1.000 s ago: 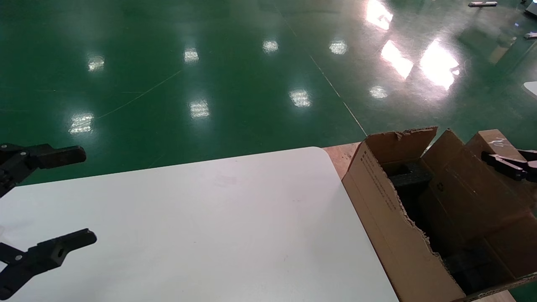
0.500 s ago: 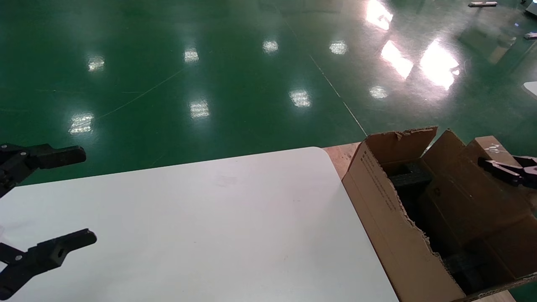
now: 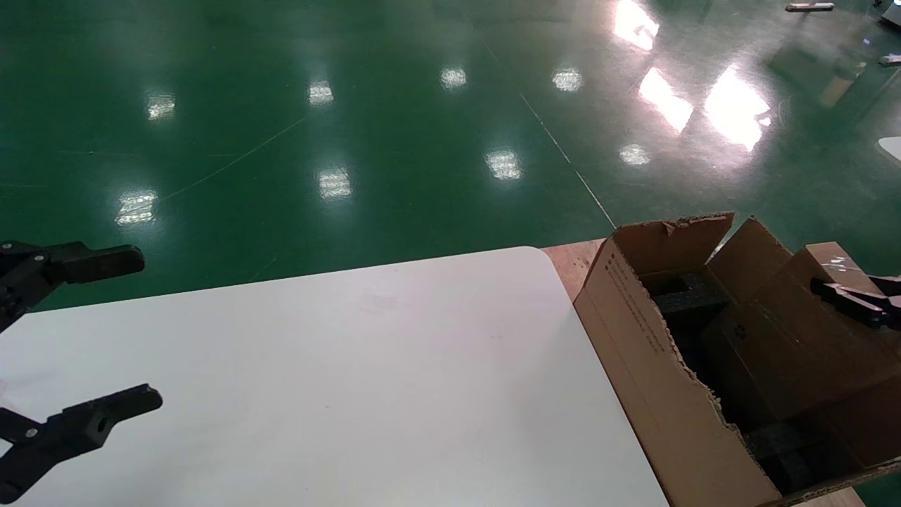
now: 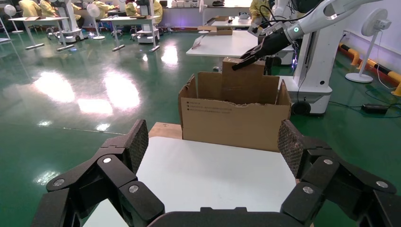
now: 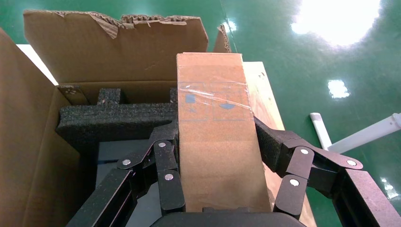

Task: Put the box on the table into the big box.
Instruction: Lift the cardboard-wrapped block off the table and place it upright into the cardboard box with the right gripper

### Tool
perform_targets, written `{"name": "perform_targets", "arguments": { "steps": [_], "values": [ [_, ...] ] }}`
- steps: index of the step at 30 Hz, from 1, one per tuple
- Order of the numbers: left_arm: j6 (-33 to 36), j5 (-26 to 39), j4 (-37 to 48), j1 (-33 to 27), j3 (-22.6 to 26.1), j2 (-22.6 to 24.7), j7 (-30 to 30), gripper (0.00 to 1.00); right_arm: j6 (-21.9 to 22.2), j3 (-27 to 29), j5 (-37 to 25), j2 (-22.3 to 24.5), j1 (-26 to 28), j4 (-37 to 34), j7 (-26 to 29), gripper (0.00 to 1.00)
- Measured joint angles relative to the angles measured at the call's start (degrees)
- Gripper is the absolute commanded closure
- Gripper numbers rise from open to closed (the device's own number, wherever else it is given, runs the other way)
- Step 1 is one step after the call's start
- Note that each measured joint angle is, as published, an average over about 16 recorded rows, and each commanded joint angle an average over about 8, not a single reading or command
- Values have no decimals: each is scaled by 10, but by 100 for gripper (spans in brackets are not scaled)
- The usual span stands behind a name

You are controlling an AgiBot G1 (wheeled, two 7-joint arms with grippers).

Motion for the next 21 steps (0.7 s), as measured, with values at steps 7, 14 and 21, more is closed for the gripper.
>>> {"name": "perform_targets", "arguments": {
  "steps": [7, 14, 21],
  "values": [
    [0, 0, 0, 0, 0, 0, 0, 0, -18, -24, 67, -11, -12, -25, -46, 100],
    [0, 0, 0, 0, 0, 0, 0, 0, -33, -46, 128, -23, -31, -48, -84, 100],
    [0, 0, 0, 0, 0, 0, 0, 0, -49, -65, 181, -36, -53, -71, -115, 100]
  ]
}}
